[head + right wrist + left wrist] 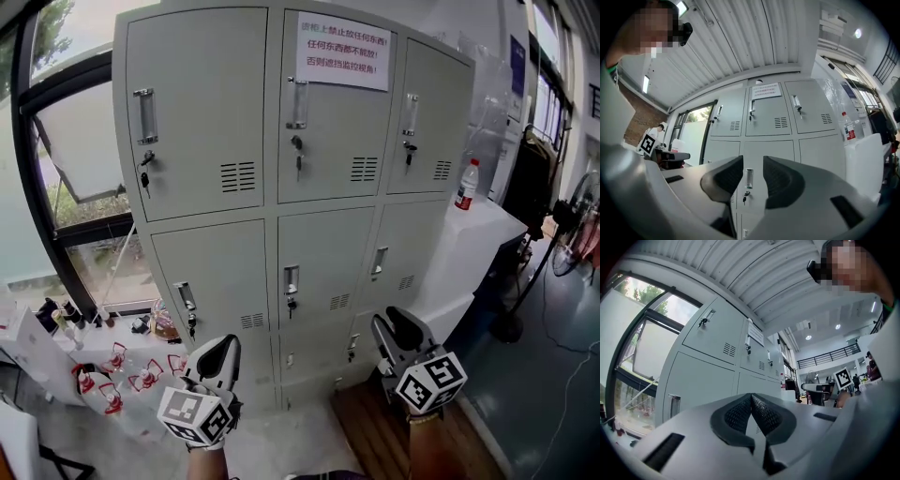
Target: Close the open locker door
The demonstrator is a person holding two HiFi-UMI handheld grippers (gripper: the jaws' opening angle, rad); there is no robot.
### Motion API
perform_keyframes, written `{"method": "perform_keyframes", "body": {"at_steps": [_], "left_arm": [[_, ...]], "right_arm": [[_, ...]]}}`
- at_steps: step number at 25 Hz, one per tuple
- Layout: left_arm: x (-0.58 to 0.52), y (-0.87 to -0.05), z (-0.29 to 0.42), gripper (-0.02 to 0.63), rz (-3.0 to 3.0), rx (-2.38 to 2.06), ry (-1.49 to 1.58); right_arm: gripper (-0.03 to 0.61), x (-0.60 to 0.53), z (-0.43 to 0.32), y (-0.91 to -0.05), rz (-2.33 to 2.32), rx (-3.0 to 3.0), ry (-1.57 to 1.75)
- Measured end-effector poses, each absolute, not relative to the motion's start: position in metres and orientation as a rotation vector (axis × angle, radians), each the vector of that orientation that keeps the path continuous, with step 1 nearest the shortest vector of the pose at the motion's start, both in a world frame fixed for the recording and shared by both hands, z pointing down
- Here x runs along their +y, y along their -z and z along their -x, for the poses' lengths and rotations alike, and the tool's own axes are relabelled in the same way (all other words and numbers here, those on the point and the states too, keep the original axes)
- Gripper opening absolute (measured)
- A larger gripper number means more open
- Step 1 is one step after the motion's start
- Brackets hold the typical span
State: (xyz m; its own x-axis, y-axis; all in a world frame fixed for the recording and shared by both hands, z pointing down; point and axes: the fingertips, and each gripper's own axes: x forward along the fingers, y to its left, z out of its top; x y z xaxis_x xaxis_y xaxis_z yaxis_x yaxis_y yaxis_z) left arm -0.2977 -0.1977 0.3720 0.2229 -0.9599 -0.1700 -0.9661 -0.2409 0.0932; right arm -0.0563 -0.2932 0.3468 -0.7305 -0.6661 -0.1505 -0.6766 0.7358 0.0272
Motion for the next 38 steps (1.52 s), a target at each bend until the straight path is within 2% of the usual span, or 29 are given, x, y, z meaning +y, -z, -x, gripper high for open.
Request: {"method": "perform_keyframes", "body": {"at_steps": [6, 14, 19, 38], "left_arm": [[-0.178, -0.368, 0.256, 0.020, 2.428, 1.946, -0.272], [-0.147, -0.366, 0.205, 0.021, 2.377, 1.951, -0.270], [-0.130, -0.363, 0.189, 0.021, 2.332, 1.975, -0.265], [-0.108, -0.356, 0.184, 0.021, 2.259, 2.013, -0.246]], "right_arm": [[0.118, -0.267, 0.017, -0.347, 1.043, 2.799, -0.083], [0.077, -0.237, -0.027, -0.353, 0.996, 2.804, -0.103], [0.008, -0.225, -0.039, -0.357, 0.967, 2.807, -0.108], [0.005, -0.217, -0.045, -0.352, 0.948, 2.812, -0.154]]}}
